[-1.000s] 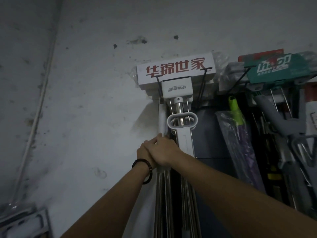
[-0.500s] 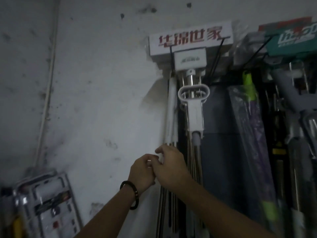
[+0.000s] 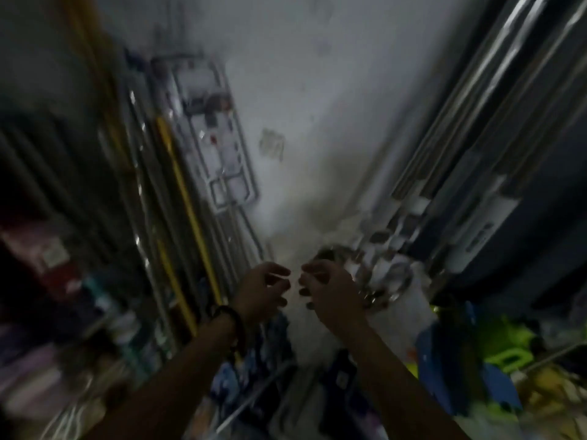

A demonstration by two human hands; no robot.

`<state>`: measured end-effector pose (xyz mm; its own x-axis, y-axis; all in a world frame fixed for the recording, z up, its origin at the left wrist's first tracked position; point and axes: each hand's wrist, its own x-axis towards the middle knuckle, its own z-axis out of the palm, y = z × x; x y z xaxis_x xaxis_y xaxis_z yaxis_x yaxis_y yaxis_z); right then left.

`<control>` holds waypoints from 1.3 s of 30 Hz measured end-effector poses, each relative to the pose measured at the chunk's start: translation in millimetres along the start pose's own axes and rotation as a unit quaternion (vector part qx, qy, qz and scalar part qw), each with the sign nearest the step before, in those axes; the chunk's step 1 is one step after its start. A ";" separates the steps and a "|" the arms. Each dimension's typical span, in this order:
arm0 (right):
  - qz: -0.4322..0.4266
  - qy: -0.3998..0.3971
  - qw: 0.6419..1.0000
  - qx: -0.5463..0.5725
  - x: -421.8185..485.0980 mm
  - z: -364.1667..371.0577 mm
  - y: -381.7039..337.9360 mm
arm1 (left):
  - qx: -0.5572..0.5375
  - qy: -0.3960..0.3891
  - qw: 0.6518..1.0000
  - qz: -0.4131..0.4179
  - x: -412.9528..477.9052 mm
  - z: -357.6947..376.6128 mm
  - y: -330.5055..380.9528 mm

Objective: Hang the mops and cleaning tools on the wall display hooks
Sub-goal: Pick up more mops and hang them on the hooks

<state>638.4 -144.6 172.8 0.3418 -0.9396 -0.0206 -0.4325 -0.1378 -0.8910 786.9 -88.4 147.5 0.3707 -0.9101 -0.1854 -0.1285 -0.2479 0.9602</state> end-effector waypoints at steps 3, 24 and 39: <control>0.096 -0.048 0.994 -0.006 -10.1 51.6 78.0 | -0.035 -0.013 0.996 -0.077 -14.4 -10.4 -88.5; -0.059 -0.390 0.841 -0.370 -51.6 331.4 535.0 | -0.201 0.155 0.873 -0.417 -77.6 45.7 -558.9; -0.153 -0.416 0.687 -0.576 63.7 438.0 672.8 | -0.251 0.181 0.819 -0.483 -60.3 124.4 -725.4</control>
<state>734.6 -159.9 -626.6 0.7144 -0.3739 -0.5915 -0.4441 -0.8955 0.0296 743.4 105.1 -563.8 0.3364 -0.1883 -0.9227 0.7472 -0.5430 0.3832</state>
